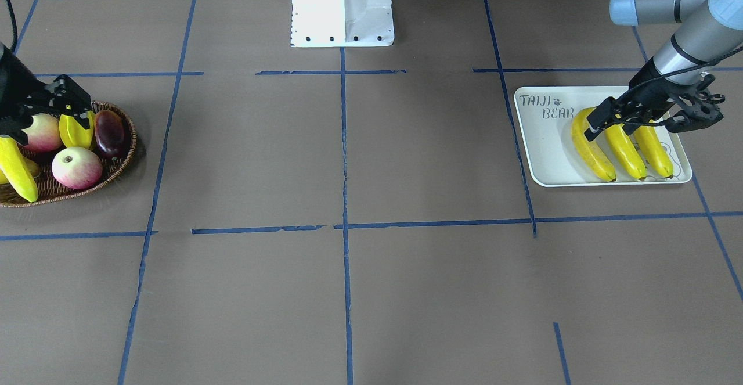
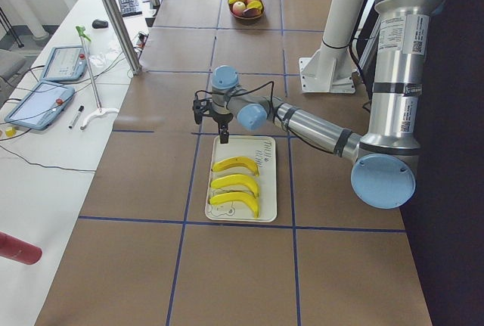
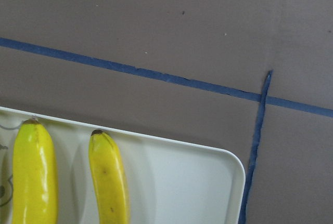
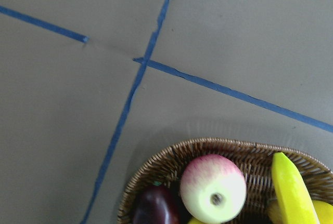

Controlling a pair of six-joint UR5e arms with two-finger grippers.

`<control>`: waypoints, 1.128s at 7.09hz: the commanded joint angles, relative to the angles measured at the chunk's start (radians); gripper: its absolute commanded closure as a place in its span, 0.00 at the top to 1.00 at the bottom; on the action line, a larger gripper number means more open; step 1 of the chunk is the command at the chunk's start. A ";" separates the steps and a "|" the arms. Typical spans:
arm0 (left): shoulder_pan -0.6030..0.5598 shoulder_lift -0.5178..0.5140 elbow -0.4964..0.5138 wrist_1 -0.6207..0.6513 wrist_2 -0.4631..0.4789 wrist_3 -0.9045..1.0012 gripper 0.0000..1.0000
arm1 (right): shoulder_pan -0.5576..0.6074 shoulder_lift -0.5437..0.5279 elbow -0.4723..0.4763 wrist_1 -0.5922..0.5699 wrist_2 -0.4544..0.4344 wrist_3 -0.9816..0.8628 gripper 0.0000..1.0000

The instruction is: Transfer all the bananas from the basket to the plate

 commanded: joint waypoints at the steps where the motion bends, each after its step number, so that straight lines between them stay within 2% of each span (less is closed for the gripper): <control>1: 0.009 -0.030 -0.019 0.052 0.003 -0.001 1.00 | 0.016 -0.162 -0.016 0.176 -0.006 -0.108 1.00; 3: 0.010 -0.033 -0.016 0.053 0.003 -0.001 1.00 | 0.015 -0.151 -0.094 0.189 -0.056 -0.206 1.00; 8: 0.010 -0.044 -0.014 0.052 0.001 -0.001 1.00 | 0.015 -0.165 -0.119 0.189 -0.056 -0.202 0.99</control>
